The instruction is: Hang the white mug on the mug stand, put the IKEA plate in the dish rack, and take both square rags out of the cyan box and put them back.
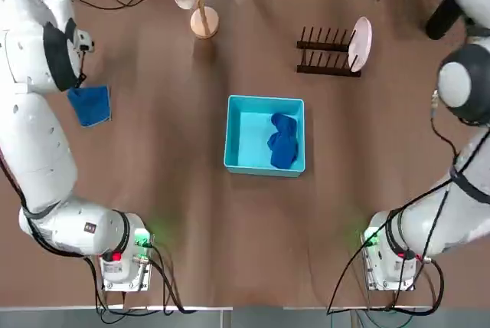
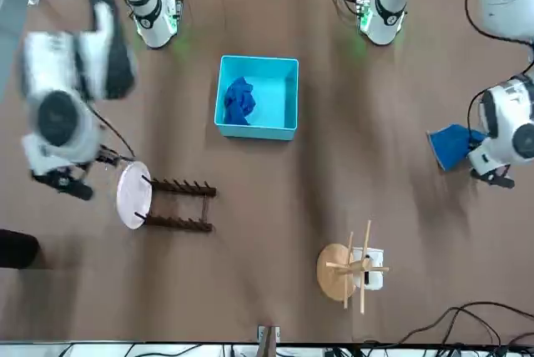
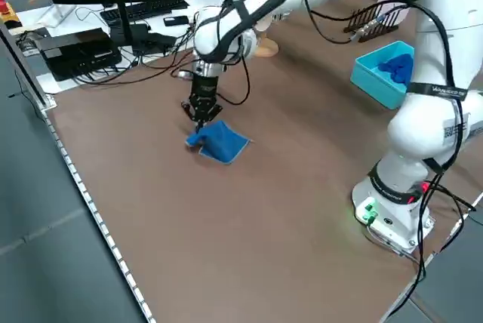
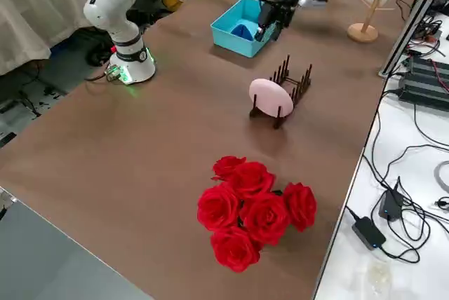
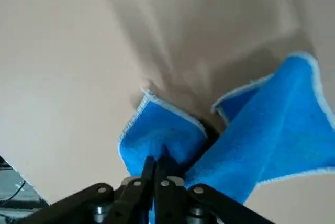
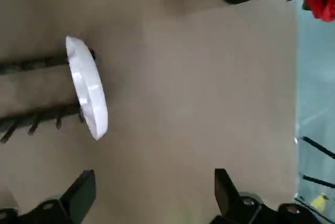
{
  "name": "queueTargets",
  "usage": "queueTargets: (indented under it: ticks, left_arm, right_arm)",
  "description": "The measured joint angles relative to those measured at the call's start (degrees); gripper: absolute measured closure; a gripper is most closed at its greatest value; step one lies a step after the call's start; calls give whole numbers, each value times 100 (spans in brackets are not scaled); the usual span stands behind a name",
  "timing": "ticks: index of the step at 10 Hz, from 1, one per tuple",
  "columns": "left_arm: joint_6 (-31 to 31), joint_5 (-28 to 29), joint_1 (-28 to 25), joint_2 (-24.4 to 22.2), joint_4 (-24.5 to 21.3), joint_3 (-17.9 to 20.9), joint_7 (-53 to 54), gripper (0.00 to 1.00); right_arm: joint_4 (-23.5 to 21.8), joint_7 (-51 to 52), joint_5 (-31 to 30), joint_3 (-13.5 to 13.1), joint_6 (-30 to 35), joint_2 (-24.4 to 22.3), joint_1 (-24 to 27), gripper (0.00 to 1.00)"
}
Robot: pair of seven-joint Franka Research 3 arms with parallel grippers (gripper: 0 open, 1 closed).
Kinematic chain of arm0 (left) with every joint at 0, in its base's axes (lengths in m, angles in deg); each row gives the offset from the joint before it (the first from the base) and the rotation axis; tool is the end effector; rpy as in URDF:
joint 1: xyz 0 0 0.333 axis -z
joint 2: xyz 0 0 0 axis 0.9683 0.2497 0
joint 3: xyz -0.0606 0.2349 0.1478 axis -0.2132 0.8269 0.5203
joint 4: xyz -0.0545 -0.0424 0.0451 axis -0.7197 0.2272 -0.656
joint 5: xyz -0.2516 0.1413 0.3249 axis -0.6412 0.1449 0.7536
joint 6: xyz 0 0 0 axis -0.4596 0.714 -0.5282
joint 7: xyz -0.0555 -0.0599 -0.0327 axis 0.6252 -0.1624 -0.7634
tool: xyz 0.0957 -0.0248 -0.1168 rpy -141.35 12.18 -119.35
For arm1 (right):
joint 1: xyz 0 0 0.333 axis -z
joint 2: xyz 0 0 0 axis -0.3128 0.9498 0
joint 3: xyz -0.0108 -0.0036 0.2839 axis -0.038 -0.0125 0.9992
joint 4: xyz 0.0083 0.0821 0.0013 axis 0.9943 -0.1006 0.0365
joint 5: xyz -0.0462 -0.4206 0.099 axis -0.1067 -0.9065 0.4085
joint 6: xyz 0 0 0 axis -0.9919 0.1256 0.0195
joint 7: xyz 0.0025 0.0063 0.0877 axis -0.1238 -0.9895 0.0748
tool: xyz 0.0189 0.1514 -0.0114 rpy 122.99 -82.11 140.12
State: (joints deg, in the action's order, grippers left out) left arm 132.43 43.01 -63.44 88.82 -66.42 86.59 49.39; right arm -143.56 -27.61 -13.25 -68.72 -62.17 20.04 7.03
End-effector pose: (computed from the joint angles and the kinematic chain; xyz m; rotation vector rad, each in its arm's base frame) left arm 0.5330 0.2771 0.1257 -2.7561 0.4699 0.4526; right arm 0.6459 0.0518 0.4509 2.7586 -0.2799 -0.2324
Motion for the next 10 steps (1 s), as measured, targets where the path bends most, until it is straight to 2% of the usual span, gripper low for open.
queueTargets:
  ticks: [2, 4, 6, 8, 10]
  left_arm:
    - [23, -297, 28, -1, -17, -95, 38, 97]
    - [27, -570, 117, 5, -25, -563, -403, 97]
    - [32, -589, 217, -7, -24, -1254, -1520, 97]
    - [33, -595, 320, -33, 4, -2117, -2963, 97]
    - [8, -595, 345, -113, 10, -2743, -4025, 97]
  right_arm:
    - [43, 1261, 764, -13, -7, -436, 593, 0]
    - [66, 1540, 1159, -13, 2, -826, 863, 0]
    - [67, 1543, 1204, -15, 20, -1067, 930, 0]
    - [44, 1560, 1250, -20, 27, -1074, 1100, 0]
    - [-9, 1567, 1327, -19, 13, -1064, 1171, 0]
